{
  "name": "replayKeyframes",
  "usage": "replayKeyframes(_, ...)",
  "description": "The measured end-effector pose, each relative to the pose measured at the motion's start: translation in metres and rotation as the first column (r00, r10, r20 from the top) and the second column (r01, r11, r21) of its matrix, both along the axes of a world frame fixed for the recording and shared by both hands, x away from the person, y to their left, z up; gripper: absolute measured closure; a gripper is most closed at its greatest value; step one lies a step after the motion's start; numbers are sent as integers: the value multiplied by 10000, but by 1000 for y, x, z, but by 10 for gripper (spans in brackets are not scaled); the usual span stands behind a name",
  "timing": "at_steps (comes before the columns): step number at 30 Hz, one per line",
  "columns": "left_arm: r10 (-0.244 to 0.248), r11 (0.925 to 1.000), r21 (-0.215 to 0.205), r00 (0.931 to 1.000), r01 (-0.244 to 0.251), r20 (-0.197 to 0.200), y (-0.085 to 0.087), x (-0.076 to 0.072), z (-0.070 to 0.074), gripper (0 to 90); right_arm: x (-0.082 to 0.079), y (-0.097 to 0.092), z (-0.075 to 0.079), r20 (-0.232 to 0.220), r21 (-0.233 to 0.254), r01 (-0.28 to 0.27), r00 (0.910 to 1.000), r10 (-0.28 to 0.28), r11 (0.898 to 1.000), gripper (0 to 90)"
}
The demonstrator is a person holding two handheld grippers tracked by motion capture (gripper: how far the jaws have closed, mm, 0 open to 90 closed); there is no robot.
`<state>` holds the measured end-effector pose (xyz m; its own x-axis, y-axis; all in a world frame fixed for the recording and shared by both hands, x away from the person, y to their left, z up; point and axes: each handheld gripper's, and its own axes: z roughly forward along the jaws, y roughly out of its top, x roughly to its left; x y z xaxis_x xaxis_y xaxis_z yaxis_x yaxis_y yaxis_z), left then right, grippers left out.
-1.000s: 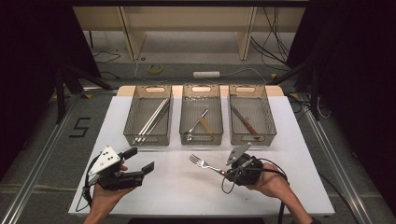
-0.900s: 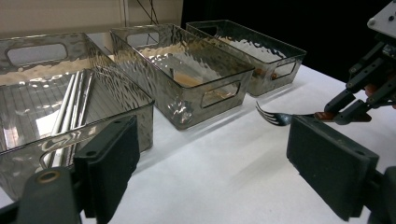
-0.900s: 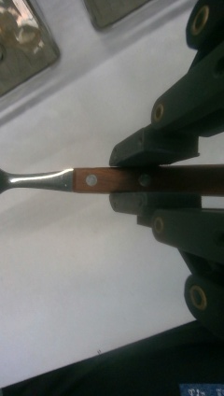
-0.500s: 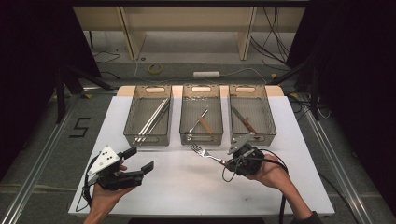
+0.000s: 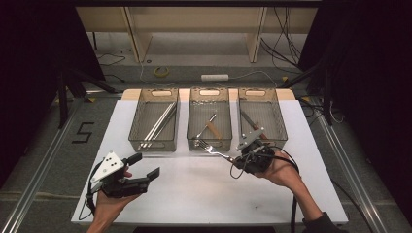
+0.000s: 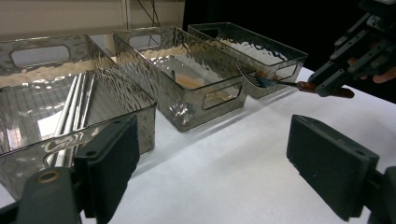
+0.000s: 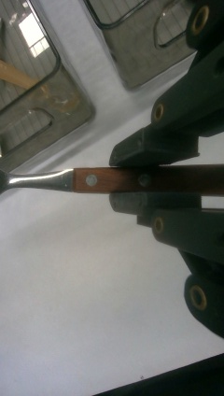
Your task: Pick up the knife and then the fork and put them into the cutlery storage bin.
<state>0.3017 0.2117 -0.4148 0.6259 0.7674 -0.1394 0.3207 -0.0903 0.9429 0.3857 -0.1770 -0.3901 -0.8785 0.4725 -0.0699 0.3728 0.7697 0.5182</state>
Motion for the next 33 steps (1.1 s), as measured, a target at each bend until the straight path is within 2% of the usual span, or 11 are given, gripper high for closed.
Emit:
replayKeyframes(10,5,10000,2,10000,-5,5,0,0,0,168,10,3,1,-13,41,70,10000,-70,10000,772)
replayKeyframes(20,13,10000,9,10000,-13,7,0,0,0,168,21,2,9,109,187,213,9997,-215,9996,771)
replayKeyframes(24,14,10000,12,10000,-14,1,0,0,0,168,26,3,10,-23,201,406,9992,-406,9990,772)
replayKeyframes(33,29,10000,12,10000,-29,12,0,0,0,168,40,-1,16,55,375,602,9982,-604,9975,771)
